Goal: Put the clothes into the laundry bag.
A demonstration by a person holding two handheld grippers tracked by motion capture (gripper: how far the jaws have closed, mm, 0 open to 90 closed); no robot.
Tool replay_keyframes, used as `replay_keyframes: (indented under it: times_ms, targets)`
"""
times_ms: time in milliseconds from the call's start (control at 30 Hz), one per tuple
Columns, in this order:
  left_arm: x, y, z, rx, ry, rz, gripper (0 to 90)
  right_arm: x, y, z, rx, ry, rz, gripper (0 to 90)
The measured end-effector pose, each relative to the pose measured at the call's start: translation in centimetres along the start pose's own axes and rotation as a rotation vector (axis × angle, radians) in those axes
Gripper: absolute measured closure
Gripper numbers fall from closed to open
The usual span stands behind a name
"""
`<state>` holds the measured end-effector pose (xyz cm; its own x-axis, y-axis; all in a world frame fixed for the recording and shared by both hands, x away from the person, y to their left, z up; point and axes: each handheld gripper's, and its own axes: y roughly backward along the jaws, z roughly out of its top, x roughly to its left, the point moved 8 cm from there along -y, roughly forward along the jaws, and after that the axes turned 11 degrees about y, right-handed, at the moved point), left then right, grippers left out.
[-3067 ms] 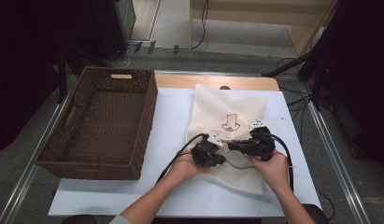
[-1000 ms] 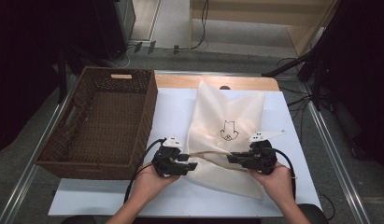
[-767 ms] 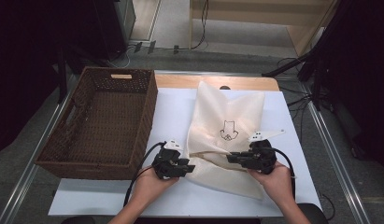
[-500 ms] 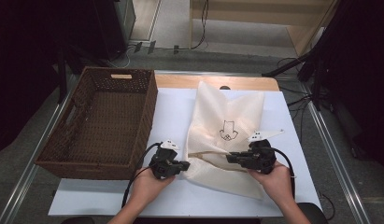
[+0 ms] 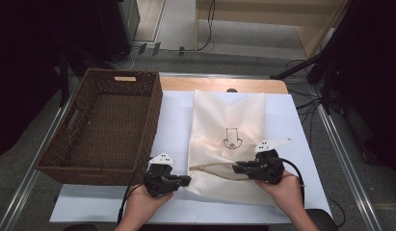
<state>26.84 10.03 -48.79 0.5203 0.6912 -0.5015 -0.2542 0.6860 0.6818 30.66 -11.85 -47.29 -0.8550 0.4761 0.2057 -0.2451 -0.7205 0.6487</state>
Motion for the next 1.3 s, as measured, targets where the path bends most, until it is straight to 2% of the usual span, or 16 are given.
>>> replay_keyframes:
  times_ms: [100,167,233,400,533,667,800,833,900,1100,1300]
  targets:
    - [0.3,0.2,0.2,-0.022,0.0,0.011,77.3,0.0,-0.3,-0.1,0.008,0.0,0.011,74.2]
    - [0.4,0.5,0.5,-0.044,-0.009,0.016,69.6,0.1,-0.2,0.2,-0.008,0.026,0.018,67.3]
    - [0.5,0.7,0.8,-0.064,0.002,0.014,61.3,0.3,0.0,0.6,-0.041,0.053,0.017,59.1]
    - [0.7,0.2,0.7,-0.061,-0.014,0.034,43.9,0.7,0.7,1.7,-0.106,0.092,0.004,47.7]
    - [0.9,-0.2,0.7,-0.058,-0.007,0.061,32.1,0.9,0.4,2.1,-0.109,0.115,-0.006,42.4]
    - [1.0,-0.4,0.7,-0.053,-0.006,0.072,28.7,1.1,0.0,2.2,-0.101,0.128,-0.01,39.2]
    - [1.5,-0.8,0.7,-0.046,0.025,0.082,25.6,1.0,-0.2,2.4,-0.1,0.135,-0.015,35.8]
    - [1.5,-0.9,0.8,-0.045,0.033,0.067,24.1,1.0,-0.2,2.4,-0.098,0.137,-0.016,35.7]
    - [1.9,-1.1,0.8,-0.039,0.04,0.084,24.3,0.9,-0.4,2.5,-0.096,0.141,-0.017,35.8]
    - [2.6,-1.9,0.9,-0.03,0.04,0.126,24.7,1.1,-1.0,2.6,-0.075,0.153,-0.007,37.0]
    - [3.0,-2.3,1.0,-0.032,0.039,0.143,25.0,0.9,-1.3,2.7,-0.068,0.141,0.002,38.2]
